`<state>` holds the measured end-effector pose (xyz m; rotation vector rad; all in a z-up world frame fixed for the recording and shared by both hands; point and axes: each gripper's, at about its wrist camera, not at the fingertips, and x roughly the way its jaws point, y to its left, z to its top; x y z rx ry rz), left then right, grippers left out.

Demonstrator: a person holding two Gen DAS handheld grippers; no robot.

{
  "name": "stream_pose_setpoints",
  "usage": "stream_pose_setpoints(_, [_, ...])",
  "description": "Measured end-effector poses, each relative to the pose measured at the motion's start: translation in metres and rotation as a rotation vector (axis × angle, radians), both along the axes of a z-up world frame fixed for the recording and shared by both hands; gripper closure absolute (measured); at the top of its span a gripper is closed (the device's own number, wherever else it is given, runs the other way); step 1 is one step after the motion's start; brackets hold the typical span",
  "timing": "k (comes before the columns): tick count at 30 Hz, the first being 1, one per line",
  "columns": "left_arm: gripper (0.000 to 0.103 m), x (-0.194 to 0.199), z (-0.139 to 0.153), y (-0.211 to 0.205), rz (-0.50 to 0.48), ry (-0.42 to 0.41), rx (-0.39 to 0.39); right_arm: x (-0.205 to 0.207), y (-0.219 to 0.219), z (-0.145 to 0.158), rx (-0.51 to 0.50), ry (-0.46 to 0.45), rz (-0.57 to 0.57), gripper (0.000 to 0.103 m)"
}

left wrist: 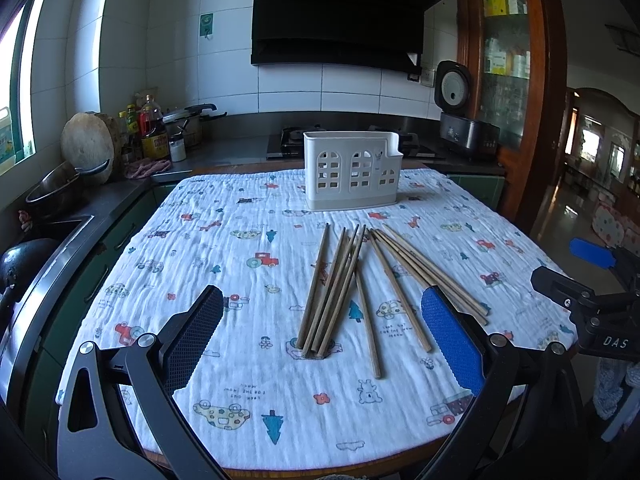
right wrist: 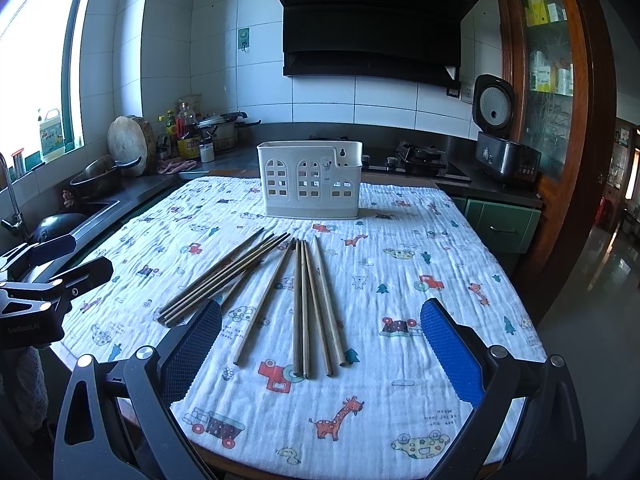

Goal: Organize utensils

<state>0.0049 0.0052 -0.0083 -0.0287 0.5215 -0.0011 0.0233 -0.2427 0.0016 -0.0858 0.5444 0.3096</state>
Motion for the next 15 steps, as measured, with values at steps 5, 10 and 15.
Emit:
stream_pose_setpoints(5, [0.005, 0.0024, -0.0021, -0.0018, 0.000, 0.007, -0.003, 0.0024, 0.0002, -0.0023, -0.003, 0.002, -0.002, 0.007])
stream_pose_setpoints(10, [0.005, 0.0042, -0.0031, -0.0024, 0.000, 0.009, -0.004, 0.0037, 0.0001, -0.0034, -0.002, 0.003, -0.003, 0.007])
stream_pose_setpoints(15, [0.005, 0.0060, -0.0037, -0.0023, -0.001, 0.011, -0.006, 0.0069, 0.0008, -0.0054, -0.008, 0.004, -0.004, 0.007])
